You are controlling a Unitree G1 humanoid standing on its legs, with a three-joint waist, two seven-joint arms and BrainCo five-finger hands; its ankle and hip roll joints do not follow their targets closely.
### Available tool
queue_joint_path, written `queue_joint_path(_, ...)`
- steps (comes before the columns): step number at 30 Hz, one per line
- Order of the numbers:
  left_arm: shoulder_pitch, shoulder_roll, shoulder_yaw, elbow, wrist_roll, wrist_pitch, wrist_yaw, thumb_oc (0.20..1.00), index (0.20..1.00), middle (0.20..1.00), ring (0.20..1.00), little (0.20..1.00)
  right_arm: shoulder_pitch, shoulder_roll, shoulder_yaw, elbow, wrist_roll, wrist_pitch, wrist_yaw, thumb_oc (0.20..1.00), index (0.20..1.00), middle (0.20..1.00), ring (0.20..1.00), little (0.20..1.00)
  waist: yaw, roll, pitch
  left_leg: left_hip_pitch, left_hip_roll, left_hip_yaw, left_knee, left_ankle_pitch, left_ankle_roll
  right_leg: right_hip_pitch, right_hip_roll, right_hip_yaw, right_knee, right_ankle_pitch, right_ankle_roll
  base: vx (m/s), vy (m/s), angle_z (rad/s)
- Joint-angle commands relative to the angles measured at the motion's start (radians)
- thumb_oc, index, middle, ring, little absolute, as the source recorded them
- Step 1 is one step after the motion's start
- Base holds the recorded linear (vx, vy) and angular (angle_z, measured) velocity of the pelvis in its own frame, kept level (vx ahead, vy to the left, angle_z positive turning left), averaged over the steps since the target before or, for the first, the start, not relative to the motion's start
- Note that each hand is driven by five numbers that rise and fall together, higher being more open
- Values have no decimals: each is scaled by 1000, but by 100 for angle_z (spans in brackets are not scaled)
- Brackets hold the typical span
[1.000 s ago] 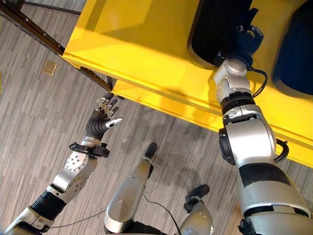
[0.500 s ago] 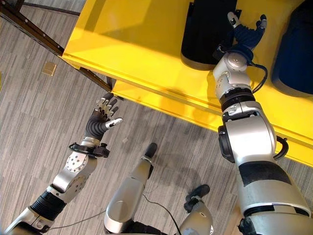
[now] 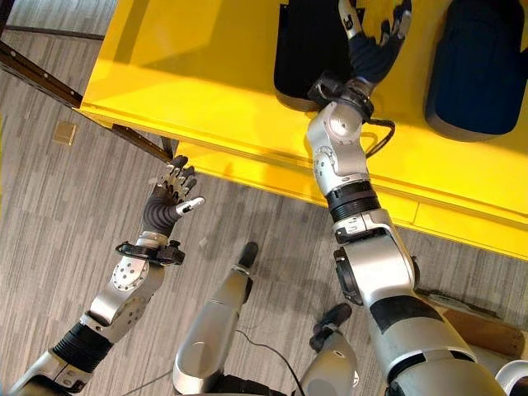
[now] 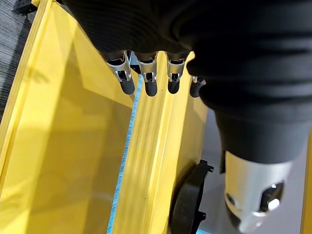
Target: Move parts from the plastic box to the shelf.
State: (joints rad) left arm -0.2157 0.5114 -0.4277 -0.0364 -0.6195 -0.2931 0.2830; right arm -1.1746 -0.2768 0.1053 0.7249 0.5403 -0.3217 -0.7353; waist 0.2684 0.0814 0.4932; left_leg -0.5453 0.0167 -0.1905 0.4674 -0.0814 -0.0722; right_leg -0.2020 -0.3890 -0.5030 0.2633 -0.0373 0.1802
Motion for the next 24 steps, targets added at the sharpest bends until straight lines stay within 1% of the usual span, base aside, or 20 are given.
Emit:
queue_joint_path(1, 5, 18, 36, -80, -5, -49, -8, 1000, 1000, 1000, 1000, 1000, -18, -41, -1, -48, -67, -40, 1, 1000, 1000, 1000, 1000, 1000, 10, -8, 2, -11, 14, 91, -27, -9, 33, 28, 8, 78, 61, -33, -22, -24, 3, -4)
queue_joint_path(2, 7, 17, 39, -78, -5, -49, -7, 1000, 1000, 1000, 1000, 1000, -13, -35, -1, -46, -66, -40, 4, 1000, 1000, 1000, 1000, 1000, 8, -12, -2, -3, 18, 88, -27, -29, 27, 34, 12, 87, 62, -47, -15, 45, -37, -2)
queue_joint_path(3, 10, 17, 40, -79, -2, -48, -7, 1000, 1000, 1000, 1000, 1000, -10, -30, -1, -43, -64, -43, 8, 1000, 1000, 1000, 1000, 1000, 7, -14, -1, -2, 19, 89, -26, -30, 26, 33, 13, 89, 63, -48, -15, -24, -2, -3)
queue_joint_path(4, 13, 17, 41, -81, -2, -48, -8, 1000, 1000, 1000, 1000, 1000, -10, -29, -1, -36, -61, -43, 10, 1000, 1000, 1000, 1000, 1000, 7, -13, 2, -10, 17, 92, -28, -7, 32, 25, 9, 81, 61, -31, -23, 0, 0, 0)
queue_joint_path(5, 16, 17, 44, -81, -2, -48, -9, 1000, 1000, 1000, 1000, 1000, -8, -26, -1, -27, -57, -44, 14, 1000, 1000, 1000, 1000, 1000, 6, -17, -1, -1, 21, 89, -27, -30, 26, 32, 14, 91, 64, -48, -16, -87, 31, 0)
queue_joint_path(6, 18, 18, 46, -83, -3, -49, -10, 1000, 1000, 1000, 1000, 1000, -8, -23, -2, -22, -55, -45, 16, 1000, 1000, 1000, 1000, 1000, 6, -14, 4, -9, 18, 92, -26, -9, 31, 25, 10, 85, 64, -33, -24, 0, 0, 0)
queue_joint_path(7, 20, 18, 48, -87, -3, -50, -10, 1000, 1000, 1000, 1000, 1000, -9, -23, -3, -14, -53, -46, 17, 1000, 1000, 1000, 1000, 1000, 4, -15, 4, -10, 17, 91, -28, -8, 31, 23, 10, 85, 65, -33, -24, -82, 35, -3)
queue_joint_path(16, 34, 15, 58, -89, 4, -46, -9, 1000, 1000, 1000, 1000, 1000, 13, -13, 4, -2, -61, -45, 20, 1000, 1000, 1000, 1000, 1000, -10, -23, 11, -7, 22, 96, -32, -6, 30, 20, 15, 90, 63, -31, -27, -2, -1, 0)
queue_joint_path(24, 51, 18, 61, -94, 10, -47, -5, 1000, 1000, 1000, 1000, 1000, 22, 25, 31, 72, -31, -37, 63, 1000, 1000, 1000, 1000, 1000, -13, -25, 27, -10, 27, 98, -24, -9, 32, 11, 18, 99, 74, -34, -30, 0, 0, 0)
